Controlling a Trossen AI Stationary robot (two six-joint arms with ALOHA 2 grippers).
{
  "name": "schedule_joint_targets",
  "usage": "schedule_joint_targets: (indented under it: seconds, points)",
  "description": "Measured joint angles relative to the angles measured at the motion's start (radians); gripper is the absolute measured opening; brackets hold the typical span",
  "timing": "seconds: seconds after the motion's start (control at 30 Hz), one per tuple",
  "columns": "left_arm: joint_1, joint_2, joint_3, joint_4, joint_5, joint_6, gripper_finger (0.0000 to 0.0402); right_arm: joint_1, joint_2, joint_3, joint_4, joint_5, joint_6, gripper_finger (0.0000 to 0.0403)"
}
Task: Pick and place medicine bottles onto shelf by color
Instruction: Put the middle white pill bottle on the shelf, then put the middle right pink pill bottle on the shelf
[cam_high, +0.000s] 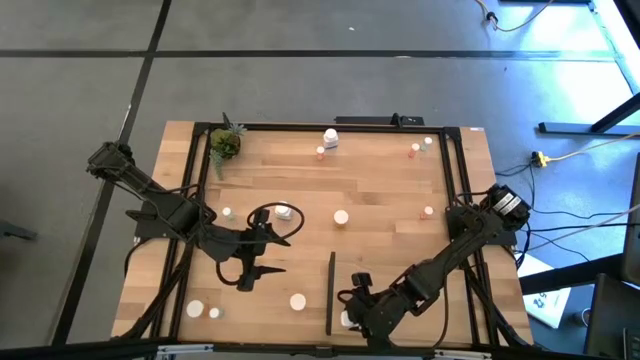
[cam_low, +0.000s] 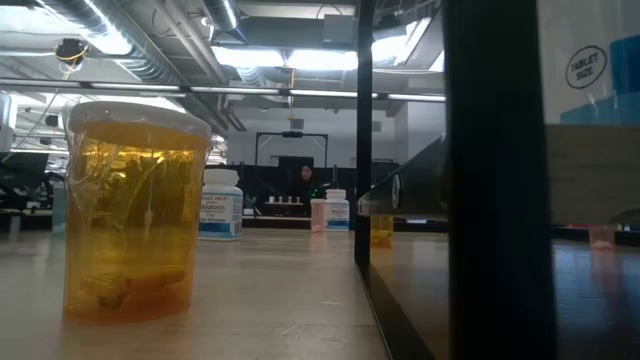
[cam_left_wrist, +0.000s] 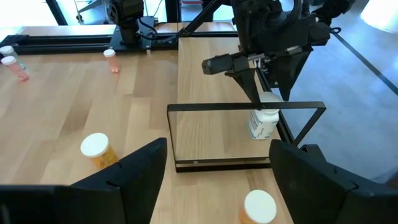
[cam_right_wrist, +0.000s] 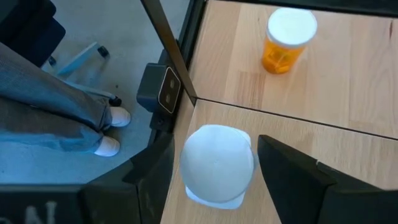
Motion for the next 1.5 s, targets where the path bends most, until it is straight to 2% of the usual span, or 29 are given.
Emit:
schedule_joint_targets:
  seconds: [0.73,0.9,1.13,1.5]
  points:
    - [0.000,0.000,0.000,-0.005,0.000,0.000,0.0277,-0.001,-0.038,0.002,-0.013,0.009,0.002,0.0232]
    - [0.000,0.000,0.000,-0.009,0.000,0.000,0.0277,-0.001,-0.039,0.044,-0.049,0.044,-0.032,0.0232]
    - [0.000,0.000,0.000,-0.012,-0.023,0.000,0.0277,-0.014,-0.039,0.193,-0.261,0.154,-0.062,0.0232]
    - [0.001,0.000,0.000,-0.064,-0.072,-0.051,0.0277,-0.109,-0.040,0.380,-0.587,0.192,0.050,0.0232]
